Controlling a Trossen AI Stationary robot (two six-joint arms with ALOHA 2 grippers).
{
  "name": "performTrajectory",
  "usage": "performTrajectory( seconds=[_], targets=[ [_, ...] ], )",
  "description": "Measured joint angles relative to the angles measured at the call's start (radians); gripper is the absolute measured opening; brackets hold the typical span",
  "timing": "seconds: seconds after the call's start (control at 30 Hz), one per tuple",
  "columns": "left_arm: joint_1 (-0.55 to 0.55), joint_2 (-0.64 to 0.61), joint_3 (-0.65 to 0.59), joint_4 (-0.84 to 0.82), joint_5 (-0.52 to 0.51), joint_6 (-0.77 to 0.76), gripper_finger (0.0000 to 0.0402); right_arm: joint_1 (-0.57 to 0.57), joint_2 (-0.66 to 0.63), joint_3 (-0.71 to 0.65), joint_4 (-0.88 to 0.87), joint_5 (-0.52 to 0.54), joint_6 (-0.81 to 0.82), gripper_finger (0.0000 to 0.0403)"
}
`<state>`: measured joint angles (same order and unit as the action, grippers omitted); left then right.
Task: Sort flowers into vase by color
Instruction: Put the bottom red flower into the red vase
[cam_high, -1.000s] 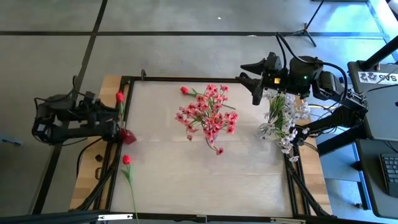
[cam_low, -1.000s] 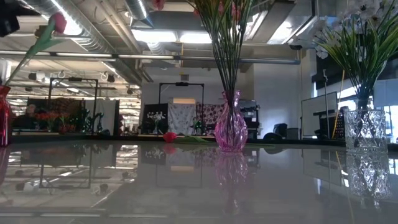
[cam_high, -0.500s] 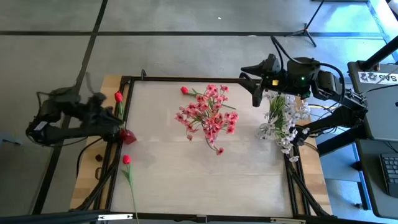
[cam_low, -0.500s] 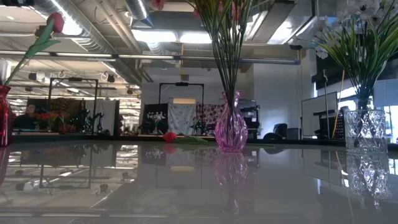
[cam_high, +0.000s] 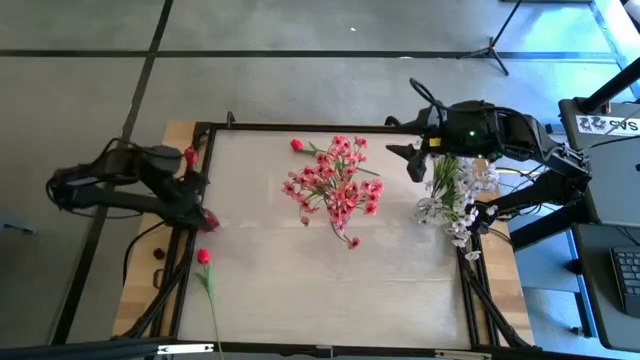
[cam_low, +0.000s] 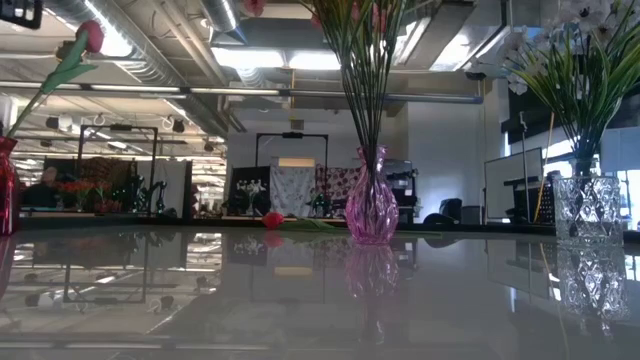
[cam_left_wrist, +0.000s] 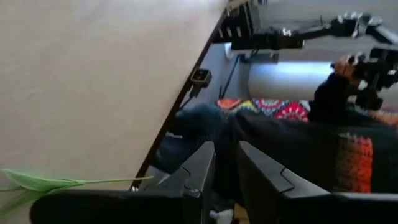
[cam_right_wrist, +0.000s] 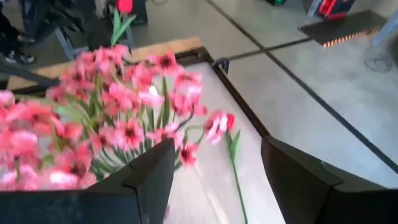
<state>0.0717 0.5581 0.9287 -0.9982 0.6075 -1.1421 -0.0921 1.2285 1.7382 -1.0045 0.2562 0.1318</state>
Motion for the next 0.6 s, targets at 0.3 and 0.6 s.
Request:
performTrajectory(
  seconds=[0.3, 0.6],
  targets=[
    [-0.338, 0.134, 0.000, 0.051, -0.130, -0.262, 0.0065, 0.000, 0.000, 0.000, -0.025, -0.006, -0.050, 0.0239],
    [-0.756, 0.270, 0.000, 0.150, -0.366, -0.700, 0.0065, 0.000, 0.000, 0.000, -0.104, -0.006, -0.087, 0.0239]
  ],
)
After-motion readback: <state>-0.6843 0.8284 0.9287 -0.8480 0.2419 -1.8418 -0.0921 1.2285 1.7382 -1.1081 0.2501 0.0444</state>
